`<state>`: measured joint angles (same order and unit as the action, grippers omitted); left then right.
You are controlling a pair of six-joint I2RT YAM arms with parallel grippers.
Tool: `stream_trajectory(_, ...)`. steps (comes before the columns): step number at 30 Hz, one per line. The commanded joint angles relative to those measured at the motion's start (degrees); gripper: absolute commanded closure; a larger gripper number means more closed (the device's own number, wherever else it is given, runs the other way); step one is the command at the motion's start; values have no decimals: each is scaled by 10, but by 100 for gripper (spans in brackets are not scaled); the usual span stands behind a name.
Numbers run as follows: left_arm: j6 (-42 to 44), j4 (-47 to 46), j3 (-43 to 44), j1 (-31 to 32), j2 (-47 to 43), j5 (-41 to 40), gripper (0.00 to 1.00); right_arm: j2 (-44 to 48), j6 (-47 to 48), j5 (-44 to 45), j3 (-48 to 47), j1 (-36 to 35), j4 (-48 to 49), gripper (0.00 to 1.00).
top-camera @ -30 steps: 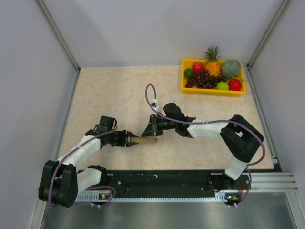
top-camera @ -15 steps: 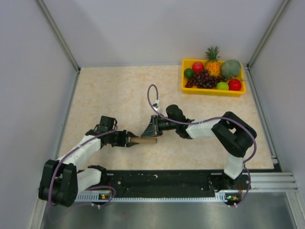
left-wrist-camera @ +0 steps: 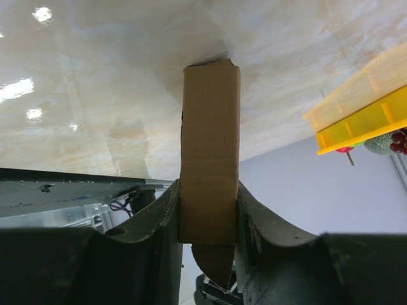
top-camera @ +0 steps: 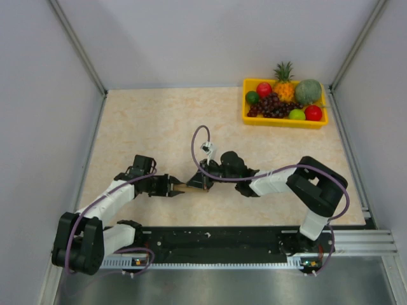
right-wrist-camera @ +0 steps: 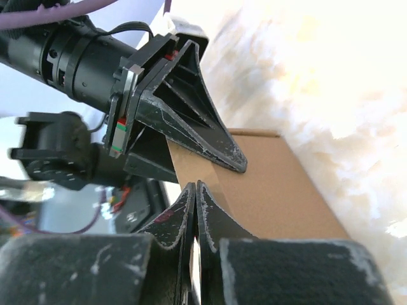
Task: Fold the paper box
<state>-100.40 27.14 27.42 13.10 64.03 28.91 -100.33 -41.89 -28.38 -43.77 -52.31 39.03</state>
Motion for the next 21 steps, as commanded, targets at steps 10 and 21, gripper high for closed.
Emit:
stream_trajectory(10, -23, -29, 5, -3, 0, 10, 91, -32, 238, 373, 120, -125, 37, 100)
stream_trajectory(21, -38, -41, -4, -2, -5, 13, 91, -100, 237, 562, 86, -219, -30, 100)
